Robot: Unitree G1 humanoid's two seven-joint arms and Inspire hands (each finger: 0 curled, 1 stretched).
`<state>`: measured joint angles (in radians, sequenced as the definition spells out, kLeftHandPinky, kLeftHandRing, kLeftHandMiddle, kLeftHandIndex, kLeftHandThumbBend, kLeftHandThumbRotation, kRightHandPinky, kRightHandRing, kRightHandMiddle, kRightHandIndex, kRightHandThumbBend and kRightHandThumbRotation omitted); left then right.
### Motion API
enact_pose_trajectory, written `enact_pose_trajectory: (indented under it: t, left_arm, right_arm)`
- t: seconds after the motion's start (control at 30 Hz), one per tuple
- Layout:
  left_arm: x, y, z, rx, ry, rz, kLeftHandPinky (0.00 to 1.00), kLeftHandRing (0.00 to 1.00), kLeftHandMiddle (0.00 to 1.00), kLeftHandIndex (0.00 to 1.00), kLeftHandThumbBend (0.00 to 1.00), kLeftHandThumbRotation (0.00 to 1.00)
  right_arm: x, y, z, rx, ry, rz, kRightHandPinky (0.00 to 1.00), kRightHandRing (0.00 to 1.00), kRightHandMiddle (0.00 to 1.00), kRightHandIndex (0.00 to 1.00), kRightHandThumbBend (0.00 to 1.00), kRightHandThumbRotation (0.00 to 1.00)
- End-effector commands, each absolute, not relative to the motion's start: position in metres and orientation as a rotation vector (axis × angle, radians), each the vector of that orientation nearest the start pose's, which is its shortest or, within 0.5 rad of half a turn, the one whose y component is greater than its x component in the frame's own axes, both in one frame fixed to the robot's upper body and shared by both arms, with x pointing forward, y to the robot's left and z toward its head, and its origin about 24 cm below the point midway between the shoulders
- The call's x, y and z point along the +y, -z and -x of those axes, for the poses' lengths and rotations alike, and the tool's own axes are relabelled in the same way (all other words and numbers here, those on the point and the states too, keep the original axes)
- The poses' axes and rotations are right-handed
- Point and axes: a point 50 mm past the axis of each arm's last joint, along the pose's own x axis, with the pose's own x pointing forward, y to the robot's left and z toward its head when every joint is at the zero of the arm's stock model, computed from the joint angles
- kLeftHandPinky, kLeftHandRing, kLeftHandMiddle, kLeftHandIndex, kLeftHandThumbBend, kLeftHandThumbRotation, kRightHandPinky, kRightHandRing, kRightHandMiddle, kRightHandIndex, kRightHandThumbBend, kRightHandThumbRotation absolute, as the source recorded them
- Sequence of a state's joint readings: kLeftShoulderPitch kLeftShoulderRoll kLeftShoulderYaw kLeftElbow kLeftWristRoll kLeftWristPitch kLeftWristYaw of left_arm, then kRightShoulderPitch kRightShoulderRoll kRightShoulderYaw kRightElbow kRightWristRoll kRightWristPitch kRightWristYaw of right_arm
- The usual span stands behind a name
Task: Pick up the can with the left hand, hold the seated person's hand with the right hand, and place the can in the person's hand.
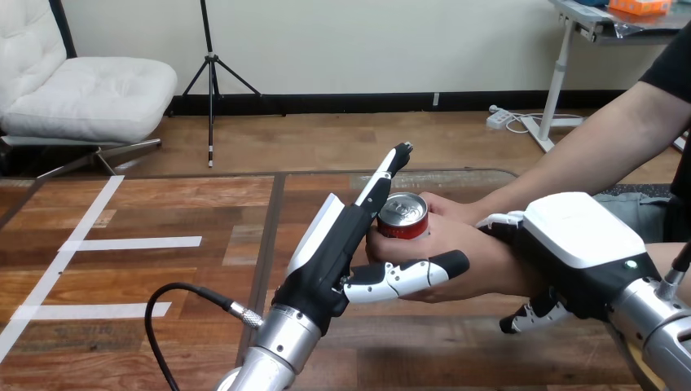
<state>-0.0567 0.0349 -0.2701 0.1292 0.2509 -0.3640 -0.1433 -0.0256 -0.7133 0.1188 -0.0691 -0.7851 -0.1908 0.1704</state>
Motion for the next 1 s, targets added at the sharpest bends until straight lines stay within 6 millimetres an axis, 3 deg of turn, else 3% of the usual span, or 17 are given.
enact_pose_trajectory:
  t: [0.0, 0.47, 0.97]
  left_arm:
    - [0.0574, -0.0679, -0.2469, -0.389, 0.548, -0.286, 1.00, 1.00, 1.00, 1.00, 0.85, 0.48]
    - [0.0603, -0.0672, -0.2459, -0.386, 0.538, -0.295, 1.00, 1.00, 1.00, 1.00, 0.83, 0.46]
    - [0.0620, -0.0667, -0.2452, -0.384, 0.533, -0.297, 1.00, 1.00, 1.00, 1.00, 0.82, 0.44]
  right_arm:
    - [-0.2110, -0.0861, -0.2504, -0.154, -0.422, 1.497, 0.80, 0.87, 0.88, 0.86, 0.89, 0.06]
    - [-0.2107, -0.0878, -0.2449, -0.160, -0.425, 1.559, 0.98, 0.99, 0.99, 0.97, 0.89, 0.16]
    - [-0.2101, -0.0882, -0.2409, -0.183, -0.401, 1.537, 1.00, 1.00, 0.99, 0.98, 0.90, 0.16]
